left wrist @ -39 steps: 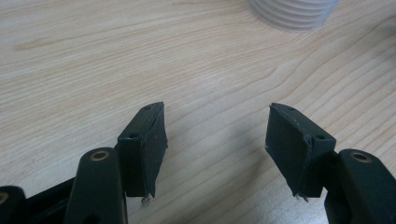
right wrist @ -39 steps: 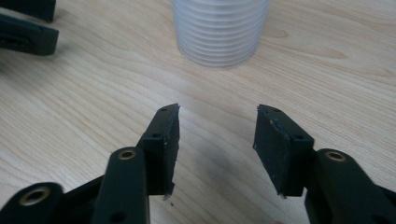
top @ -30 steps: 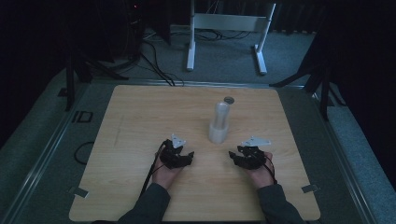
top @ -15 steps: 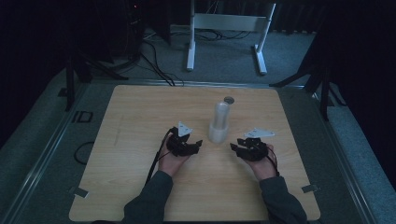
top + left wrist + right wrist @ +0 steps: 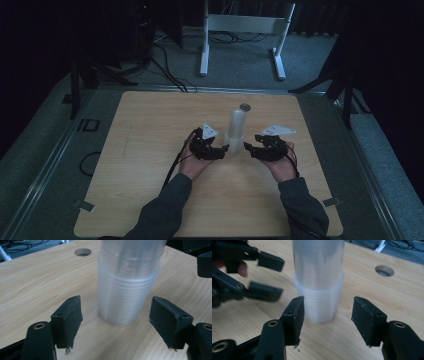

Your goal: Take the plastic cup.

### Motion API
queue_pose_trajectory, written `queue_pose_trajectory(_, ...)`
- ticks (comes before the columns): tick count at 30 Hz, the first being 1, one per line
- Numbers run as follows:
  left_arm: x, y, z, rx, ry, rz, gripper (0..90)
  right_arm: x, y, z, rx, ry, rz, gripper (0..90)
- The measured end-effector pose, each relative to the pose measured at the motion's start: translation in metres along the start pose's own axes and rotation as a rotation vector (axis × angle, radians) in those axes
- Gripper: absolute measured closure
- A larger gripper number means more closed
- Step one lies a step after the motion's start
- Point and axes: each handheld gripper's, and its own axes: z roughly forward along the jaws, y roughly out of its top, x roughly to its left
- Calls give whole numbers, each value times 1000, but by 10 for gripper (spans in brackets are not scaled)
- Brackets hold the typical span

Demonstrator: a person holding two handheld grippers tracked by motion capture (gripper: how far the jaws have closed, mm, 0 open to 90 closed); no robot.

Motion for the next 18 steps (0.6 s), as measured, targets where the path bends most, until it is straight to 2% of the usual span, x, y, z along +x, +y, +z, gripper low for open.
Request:
queue_pose_trajectory(1,-2,3,4,-2,0,12,234,0,5,-1,-9,6,1,403)
queue_pose_trajectory(8,-5,8,16,5,15,21,187,0,17,-3,-34,10,-7,373)
queue_pose_trajectory(18,-8,10,26,-19,2,8,184,1,37,-2,-77,18,-18,352)
